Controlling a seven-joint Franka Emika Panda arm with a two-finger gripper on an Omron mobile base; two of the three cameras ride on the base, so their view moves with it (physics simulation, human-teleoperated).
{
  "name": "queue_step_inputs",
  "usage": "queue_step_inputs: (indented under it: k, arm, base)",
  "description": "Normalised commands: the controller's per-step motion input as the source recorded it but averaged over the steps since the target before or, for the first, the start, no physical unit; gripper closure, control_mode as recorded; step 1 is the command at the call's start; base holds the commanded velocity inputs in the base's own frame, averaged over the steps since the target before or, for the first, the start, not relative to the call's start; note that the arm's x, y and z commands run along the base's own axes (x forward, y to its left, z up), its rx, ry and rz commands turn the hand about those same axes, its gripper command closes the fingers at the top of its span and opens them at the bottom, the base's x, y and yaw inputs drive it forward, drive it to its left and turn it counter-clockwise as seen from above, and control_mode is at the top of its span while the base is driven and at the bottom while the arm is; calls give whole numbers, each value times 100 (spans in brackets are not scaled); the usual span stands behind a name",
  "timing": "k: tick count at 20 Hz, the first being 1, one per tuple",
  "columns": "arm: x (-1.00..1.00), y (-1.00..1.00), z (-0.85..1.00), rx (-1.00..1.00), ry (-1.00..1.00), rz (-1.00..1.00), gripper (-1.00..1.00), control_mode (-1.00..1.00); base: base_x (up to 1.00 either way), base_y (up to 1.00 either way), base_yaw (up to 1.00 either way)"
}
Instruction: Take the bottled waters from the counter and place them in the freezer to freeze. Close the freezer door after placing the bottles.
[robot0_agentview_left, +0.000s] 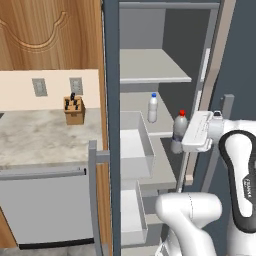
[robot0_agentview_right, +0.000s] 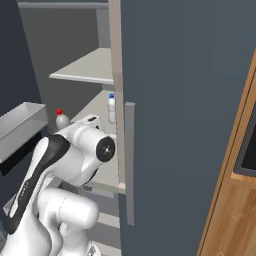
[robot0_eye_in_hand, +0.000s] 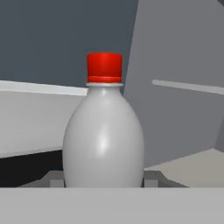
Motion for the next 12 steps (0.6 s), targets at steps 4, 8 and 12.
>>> queue_step_inputs:
  k: [4, 8, 12]
  arm:
    - [0, 0, 14, 0, 2, -44, 100, -100]
    - [0, 2, 25, 0, 1, -40, 100, -100]
    - [-5, 0, 24, 0, 1, -38, 100, -100]
  base:
    - [0, 0, 0]
    - [0, 0, 0]
    - [0, 0, 0]
